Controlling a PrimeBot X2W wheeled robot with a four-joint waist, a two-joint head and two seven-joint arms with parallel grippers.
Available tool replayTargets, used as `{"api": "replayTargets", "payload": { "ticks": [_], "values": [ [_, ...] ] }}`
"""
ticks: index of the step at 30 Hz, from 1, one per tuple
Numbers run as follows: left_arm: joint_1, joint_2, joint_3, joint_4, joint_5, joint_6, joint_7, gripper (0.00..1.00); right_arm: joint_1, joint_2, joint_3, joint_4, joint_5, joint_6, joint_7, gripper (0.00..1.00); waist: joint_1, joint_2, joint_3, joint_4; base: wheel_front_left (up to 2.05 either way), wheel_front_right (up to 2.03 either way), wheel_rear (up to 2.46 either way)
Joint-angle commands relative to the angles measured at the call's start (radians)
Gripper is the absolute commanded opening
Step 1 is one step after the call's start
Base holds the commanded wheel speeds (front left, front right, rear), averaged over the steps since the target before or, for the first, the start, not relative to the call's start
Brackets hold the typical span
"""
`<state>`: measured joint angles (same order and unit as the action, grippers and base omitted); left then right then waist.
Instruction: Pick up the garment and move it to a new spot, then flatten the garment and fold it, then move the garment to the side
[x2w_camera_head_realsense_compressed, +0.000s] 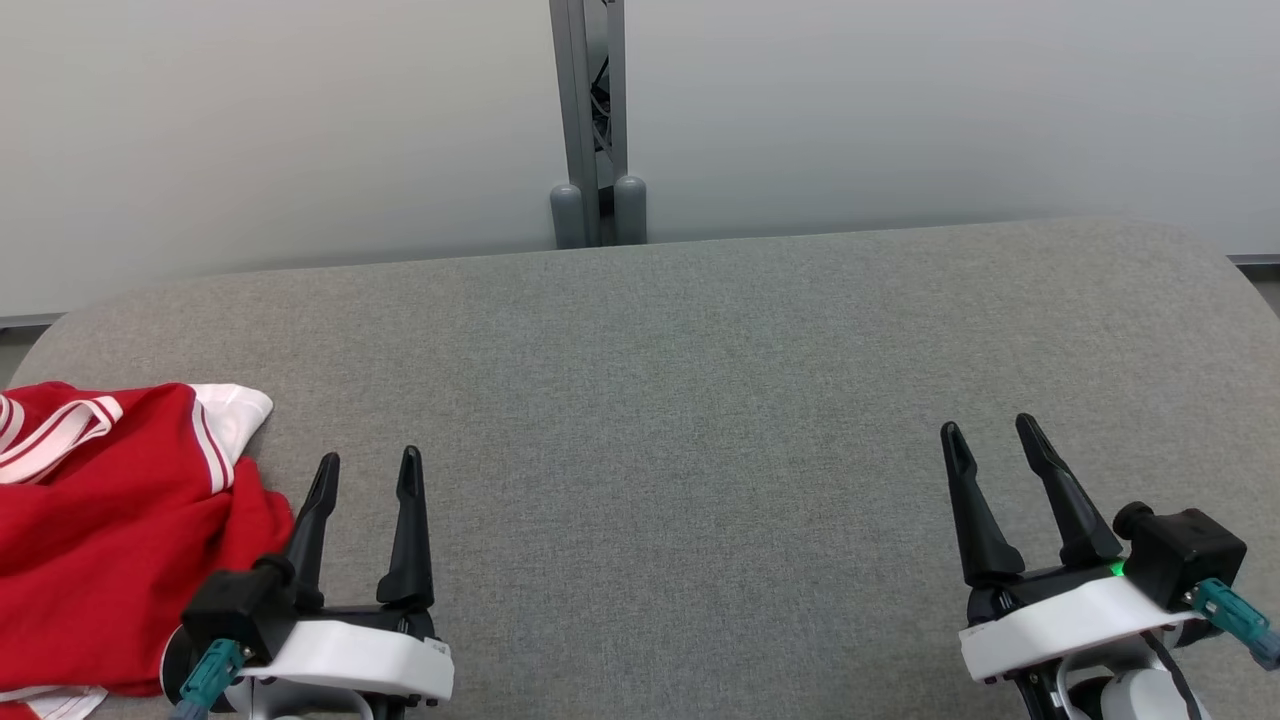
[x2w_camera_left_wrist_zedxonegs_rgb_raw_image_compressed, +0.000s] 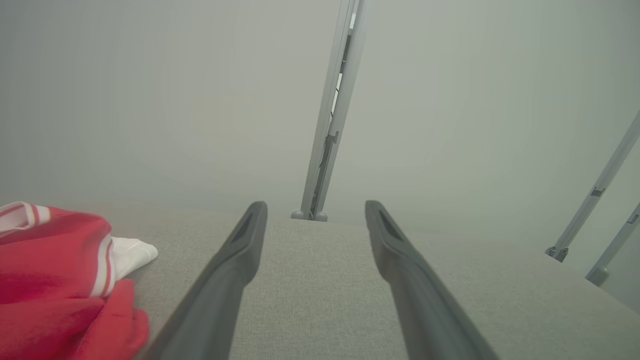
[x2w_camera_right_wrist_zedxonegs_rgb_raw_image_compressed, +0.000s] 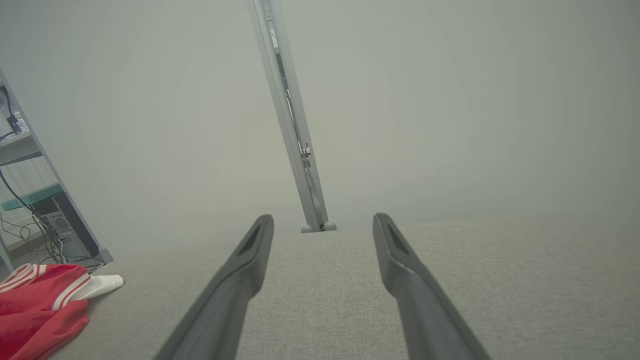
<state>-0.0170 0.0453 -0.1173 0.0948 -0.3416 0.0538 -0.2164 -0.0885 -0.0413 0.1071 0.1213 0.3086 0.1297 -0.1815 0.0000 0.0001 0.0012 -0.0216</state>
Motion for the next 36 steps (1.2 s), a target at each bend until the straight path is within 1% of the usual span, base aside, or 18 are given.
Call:
{"api": "replayTargets", "payload": {
  "ticks": [1,13,19,22,31,36],
  "values": [
    [-0.007,0.005,0.002,-0.011,0.027,0.004,-0.009,1.0,-0.013,-0.009,0.005,-0.008,-0.025,0.002,-0.014,1.0,0.0,-0.0001,0.0,0.0,0.0,0.0,0.0],
    [0.002,0.006,-0.01,-0.013,0.128,0.003,-0.025,1.0,-0.015,-0.011,0.014,-0.013,-0.115,0.002,-0.044,1.0,0.0,-0.0001,-0.002,0.0,0.0,0.0,0.0],
    [0.006,0.007,-0.011,-0.029,0.179,0.019,-0.033,1.0,-0.009,-0.011,0.0,-0.023,-0.154,0.002,-0.058,1.0,0.0,-0.0001,-0.005,-0.002,0.0,0.0,0.0],
    [0.009,0.007,-0.015,-0.03,0.21,0.011,-0.037,1.0,-0.01,-0.011,0.008,-0.022,-0.177,0.002,-0.064,1.0,0.0,-0.0001,-0.007,-0.004,0.0,0.0,0.0],
    [0.014,0.007,-0.021,-0.027,0.287,0.021,-0.05,1.0,-0.008,-0.013,0.029,-0.008,-0.234,0.001,-0.085,1.0,0.0,-0.0001,-0.014,-0.008,0.0,0.0,0.0],
    [0.016,0.007,-0.025,-0.03,0.292,0.021,-0.049,1.0,-0.007,-0.013,0.033,0.0,-0.236,0.001,-0.087,1.0,0.0,-0.0001,-0.018,-0.007,0.0,0.0,0.0]
  ]
}}
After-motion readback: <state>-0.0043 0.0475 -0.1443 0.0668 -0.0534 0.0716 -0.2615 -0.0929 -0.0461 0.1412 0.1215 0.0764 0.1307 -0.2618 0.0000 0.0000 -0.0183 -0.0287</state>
